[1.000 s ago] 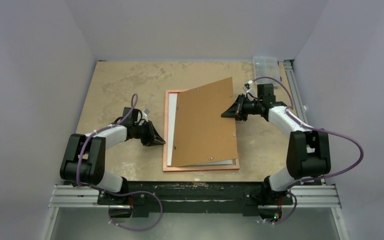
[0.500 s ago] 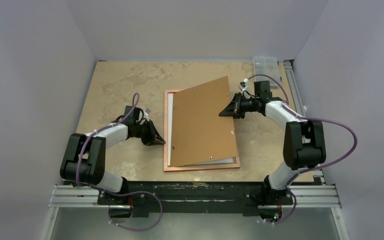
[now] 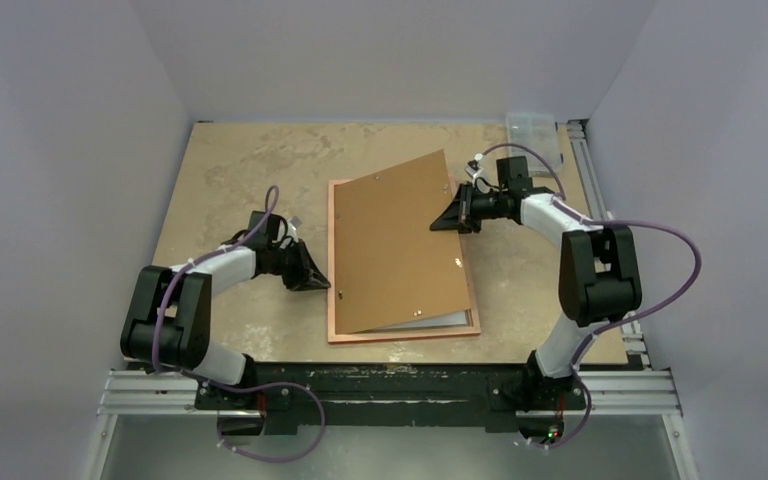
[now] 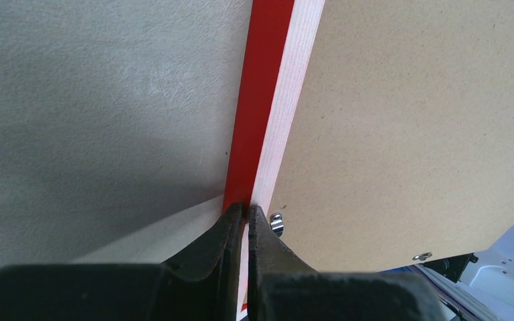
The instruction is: Put the photo into the frame
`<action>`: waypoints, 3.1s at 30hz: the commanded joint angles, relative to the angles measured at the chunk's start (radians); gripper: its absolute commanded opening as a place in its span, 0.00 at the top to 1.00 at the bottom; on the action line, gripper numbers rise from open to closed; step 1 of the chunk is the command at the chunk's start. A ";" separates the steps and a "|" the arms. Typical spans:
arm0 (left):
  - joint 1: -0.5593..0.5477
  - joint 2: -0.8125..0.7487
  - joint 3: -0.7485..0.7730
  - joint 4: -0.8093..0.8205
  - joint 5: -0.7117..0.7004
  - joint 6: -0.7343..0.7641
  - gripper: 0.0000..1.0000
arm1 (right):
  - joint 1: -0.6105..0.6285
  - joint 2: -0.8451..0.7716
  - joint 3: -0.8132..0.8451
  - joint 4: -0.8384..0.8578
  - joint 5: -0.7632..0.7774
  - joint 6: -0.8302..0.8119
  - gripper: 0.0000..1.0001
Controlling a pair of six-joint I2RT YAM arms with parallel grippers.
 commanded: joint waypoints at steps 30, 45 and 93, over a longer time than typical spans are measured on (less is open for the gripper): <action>-0.015 0.063 0.010 -0.003 -0.089 0.050 1.00 | 0.146 0.144 0.125 -0.299 0.423 -0.261 0.29; -0.015 0.071 0.016 -0.011 -0.094 0.048 1.00 | 0.161 0.088 0.165 -0.393 0.642 -0.269 0.17; -0.015 0.091 0.021 -0.011 -0.092 0.050 1.00 | 0.319 0.099 0.267 -0.582 1.141 -0.270 0.09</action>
